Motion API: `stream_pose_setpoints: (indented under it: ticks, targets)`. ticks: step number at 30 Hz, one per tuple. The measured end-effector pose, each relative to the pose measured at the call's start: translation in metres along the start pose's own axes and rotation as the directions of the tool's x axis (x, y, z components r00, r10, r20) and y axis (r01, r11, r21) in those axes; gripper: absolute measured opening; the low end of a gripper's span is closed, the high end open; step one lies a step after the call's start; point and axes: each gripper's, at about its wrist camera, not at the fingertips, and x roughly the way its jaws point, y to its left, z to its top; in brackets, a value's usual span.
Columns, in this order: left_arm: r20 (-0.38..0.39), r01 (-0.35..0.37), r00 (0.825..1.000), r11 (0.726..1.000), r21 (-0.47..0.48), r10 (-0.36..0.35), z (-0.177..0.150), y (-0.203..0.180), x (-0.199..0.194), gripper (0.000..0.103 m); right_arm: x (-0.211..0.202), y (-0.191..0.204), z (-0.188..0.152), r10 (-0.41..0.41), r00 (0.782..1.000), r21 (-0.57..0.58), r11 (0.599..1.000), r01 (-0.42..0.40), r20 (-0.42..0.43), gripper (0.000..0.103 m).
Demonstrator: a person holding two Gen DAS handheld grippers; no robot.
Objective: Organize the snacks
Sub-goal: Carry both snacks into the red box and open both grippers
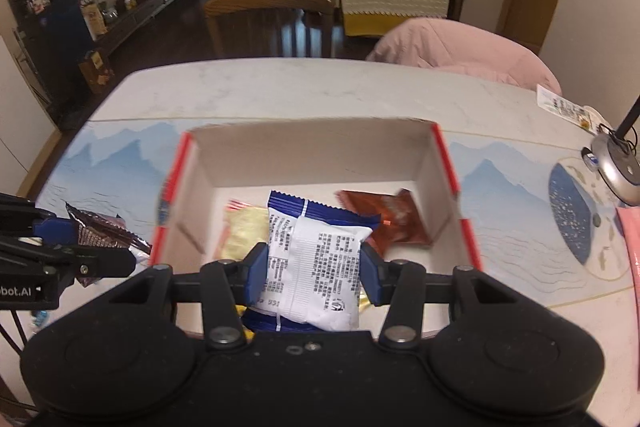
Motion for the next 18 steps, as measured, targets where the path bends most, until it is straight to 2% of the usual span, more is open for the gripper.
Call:
stream_pose_setpoints:
  ticks: [8,18]
  targets:
    - [-0.075,-0.028,0.997,0.999,0.025,0.030,0.011,-0.029,0.055,0.038,0.046,-0.042,-0.007,-0.035,0.996,0.016,0.999,0.036,-0.078,0.046]
    - [-0.148,-0.070,0.986,0.996,0.057,0.078,0.010,-0.046,0.108,0.038,0.082,-0.050,-0.014,-0.025,0.991,-0.027,0.999,0.021,-0.133,0.046]
